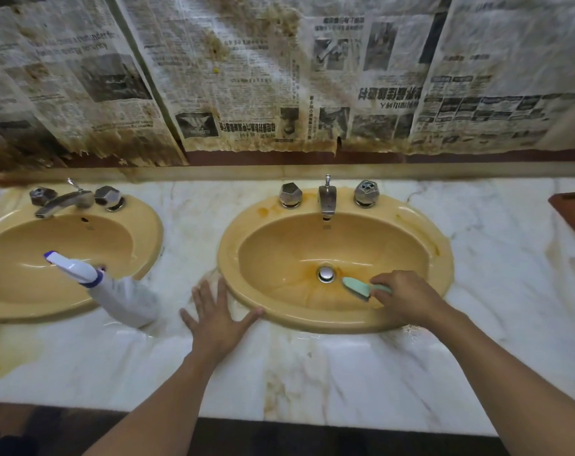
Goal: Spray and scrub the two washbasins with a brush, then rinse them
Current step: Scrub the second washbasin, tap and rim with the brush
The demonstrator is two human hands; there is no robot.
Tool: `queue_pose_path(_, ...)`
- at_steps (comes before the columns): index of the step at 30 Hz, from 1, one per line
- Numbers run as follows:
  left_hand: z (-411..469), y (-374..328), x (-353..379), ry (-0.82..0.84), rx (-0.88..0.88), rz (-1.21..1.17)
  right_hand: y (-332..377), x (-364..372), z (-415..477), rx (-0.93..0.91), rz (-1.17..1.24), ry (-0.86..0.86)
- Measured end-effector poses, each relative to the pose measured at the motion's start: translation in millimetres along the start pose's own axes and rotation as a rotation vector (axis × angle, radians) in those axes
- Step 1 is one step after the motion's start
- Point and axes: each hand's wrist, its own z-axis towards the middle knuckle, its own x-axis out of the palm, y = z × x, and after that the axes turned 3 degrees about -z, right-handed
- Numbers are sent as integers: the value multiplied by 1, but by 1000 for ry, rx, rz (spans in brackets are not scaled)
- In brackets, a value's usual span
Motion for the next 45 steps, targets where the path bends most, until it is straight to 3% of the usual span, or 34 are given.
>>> queue_pose_path(4,-8,2,8,2,28,150,-5,-6,22,-21,-88,123)
queue_pose_path(9,-14,3,16,-135,47,192,-7,10,57,-31,-218,357)
queue_pose_path(13,-10,1,18,-154,29,230,-7,27,88,-42,-281,441)
queue_pose_path(17,-8,2,18,-171,39,214,-6,42,123,-48,-335,395)
queue_pose_path(23,-4,2,19,-184,60,207,-14,52,171,-83,-492,174)
queue_pose_path(27,-4,5,20,-179,62,213,-18,58,162,-134,-432,271)
queue_pose_path(31,-6,5,18,-159,57,222,-35,49,151,-213,-386,475)
queue_pose_path(36,-7,3,16,-155,41,216,-57,52,159,-117,-428,216)
queue_pose_path(41,-8,3,17,-173,41,217,-49,55,140,-237,-345,438)
queue_pose_path(45,-8,2,18,-173,38,230,-52,54,136,-184,-527,315)
